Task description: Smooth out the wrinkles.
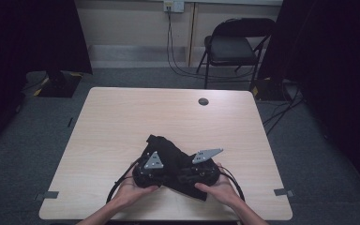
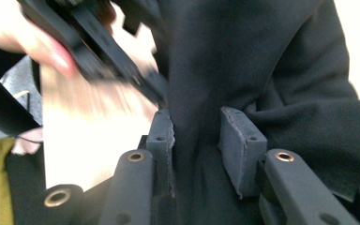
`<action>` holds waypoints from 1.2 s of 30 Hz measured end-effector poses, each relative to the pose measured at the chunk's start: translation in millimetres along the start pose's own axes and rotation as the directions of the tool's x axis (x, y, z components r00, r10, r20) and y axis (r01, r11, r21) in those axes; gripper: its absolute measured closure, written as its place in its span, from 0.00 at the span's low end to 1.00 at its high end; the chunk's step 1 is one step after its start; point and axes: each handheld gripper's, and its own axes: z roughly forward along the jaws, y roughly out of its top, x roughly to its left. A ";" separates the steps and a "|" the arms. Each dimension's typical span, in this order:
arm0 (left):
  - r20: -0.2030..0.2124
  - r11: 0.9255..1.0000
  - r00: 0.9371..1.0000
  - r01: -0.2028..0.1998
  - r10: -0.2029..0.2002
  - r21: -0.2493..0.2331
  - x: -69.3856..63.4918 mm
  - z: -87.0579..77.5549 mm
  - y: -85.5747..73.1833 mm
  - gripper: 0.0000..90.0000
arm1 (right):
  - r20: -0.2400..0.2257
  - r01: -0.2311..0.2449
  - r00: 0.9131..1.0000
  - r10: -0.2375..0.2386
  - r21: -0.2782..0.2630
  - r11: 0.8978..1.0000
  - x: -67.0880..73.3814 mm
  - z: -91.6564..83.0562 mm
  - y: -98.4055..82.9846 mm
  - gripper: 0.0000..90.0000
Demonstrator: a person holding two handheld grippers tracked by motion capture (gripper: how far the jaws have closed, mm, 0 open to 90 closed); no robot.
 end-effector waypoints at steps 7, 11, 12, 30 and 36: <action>0.023 0.988 1.000 0.002 0.001 -0.153 -0.5 -50.5 15.7 0.70 | 0.025 0.019 0.999 -0.019 0.036 0.999 4.9 12.7 -8.3 0.78; 0.026 0.967 0.998 -0.051 0.059 -0.248 -2.3 -62.6 46.6 0.69 | 0.035 0.047 0.998 -0.049 0.063 0.997 13.3 15.5 -10.0 0.77; 0.020 0.960 0.997 -0.062 0.070 -0.275 -1.7 -63.3 56.1 0.68 | 0.029 0.060 0.998 -0.062 0.076 0.995 15.2 17.0 -10.9 0.76; -0.029 1.000 0.999 -0.019 0.018 -0.024 23.3 -23.9 8.4 0.63 | 0.213 0.027 0.977 -0.005 -0.100 0.995 4.4 -21.6 37.2 0.82; -0.057 1.000 0.998 -0.016 0.016 -0.007 19.2 -42.7 -6.2 0.65 | 0.237 -0.006 0.971 0.008 -0.011 1.000 -1.6 -5.6 13.0 0.74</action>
